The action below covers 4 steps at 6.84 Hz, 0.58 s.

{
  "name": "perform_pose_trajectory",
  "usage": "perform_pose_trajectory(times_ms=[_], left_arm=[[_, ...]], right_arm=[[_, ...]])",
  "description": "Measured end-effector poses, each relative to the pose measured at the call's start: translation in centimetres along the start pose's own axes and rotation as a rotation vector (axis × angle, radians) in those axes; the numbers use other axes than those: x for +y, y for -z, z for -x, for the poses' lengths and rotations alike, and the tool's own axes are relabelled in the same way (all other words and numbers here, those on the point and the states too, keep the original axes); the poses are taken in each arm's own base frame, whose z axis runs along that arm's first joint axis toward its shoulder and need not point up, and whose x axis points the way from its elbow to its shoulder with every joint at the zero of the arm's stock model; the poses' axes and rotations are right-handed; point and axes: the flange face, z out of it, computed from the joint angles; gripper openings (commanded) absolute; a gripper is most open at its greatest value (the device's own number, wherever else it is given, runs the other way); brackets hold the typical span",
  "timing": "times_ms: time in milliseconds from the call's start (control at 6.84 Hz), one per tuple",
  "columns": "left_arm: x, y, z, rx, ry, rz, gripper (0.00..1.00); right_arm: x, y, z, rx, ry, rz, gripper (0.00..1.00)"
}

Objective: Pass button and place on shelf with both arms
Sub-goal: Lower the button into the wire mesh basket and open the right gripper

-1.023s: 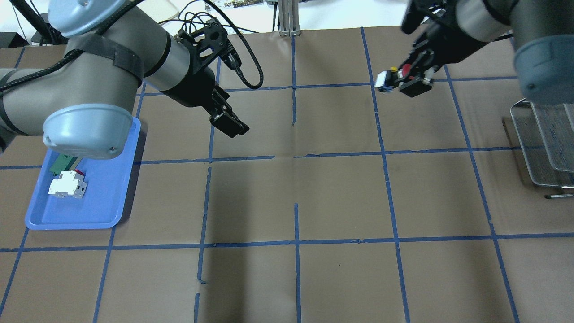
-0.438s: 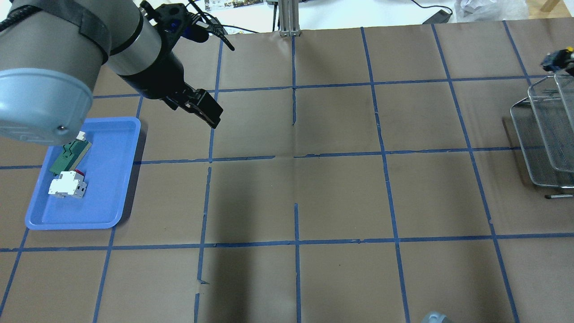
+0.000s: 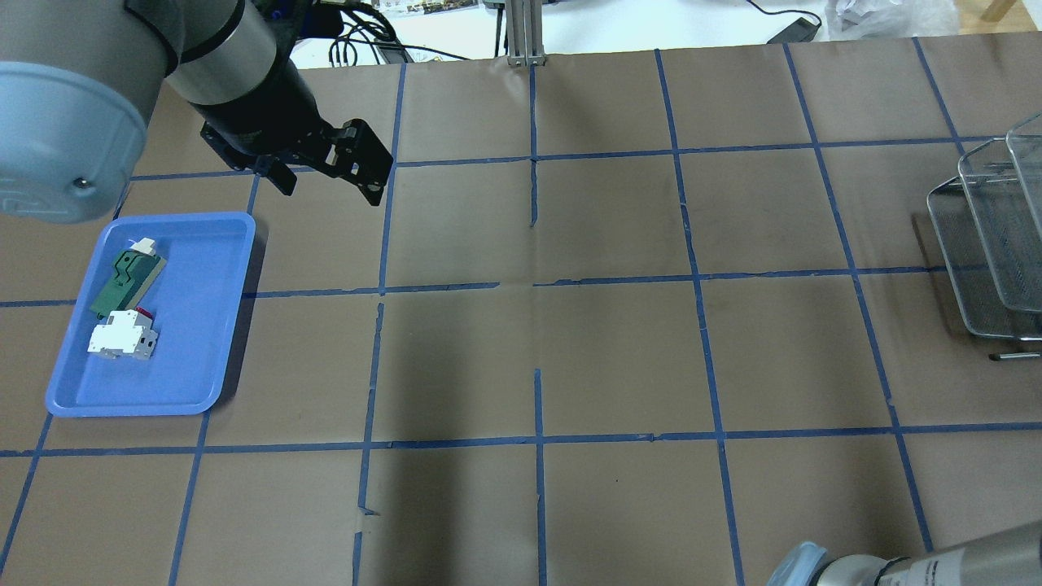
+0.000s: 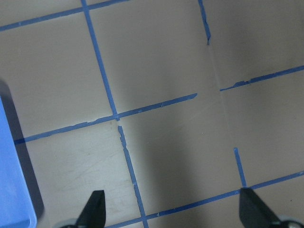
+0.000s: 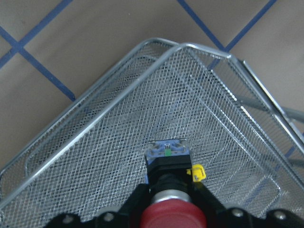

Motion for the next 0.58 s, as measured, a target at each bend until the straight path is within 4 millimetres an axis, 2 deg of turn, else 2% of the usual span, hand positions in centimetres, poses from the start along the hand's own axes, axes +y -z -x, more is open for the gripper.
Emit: perform_pose_trajectory(times_ms=[146,292,585], left_arm=[[0.39,0.04,0.11,-0.014,0.009,0.01,1.0],[0.58,0.03,0.15,-0.019,0.012,0.014,1.0],[0.97,-0.21,0.05,-0.013,0.002,0.018,1.0]], right_arm=[[0.58,-1.04,-0.27,-0.021,-0.001,0.033,0.43],[0.96,-1.5,-0.25,-0.038,-0.002,0.06,0.99],[1.26,-1.19,-0.11,-0.062,-0.01,0.083,1.0]])
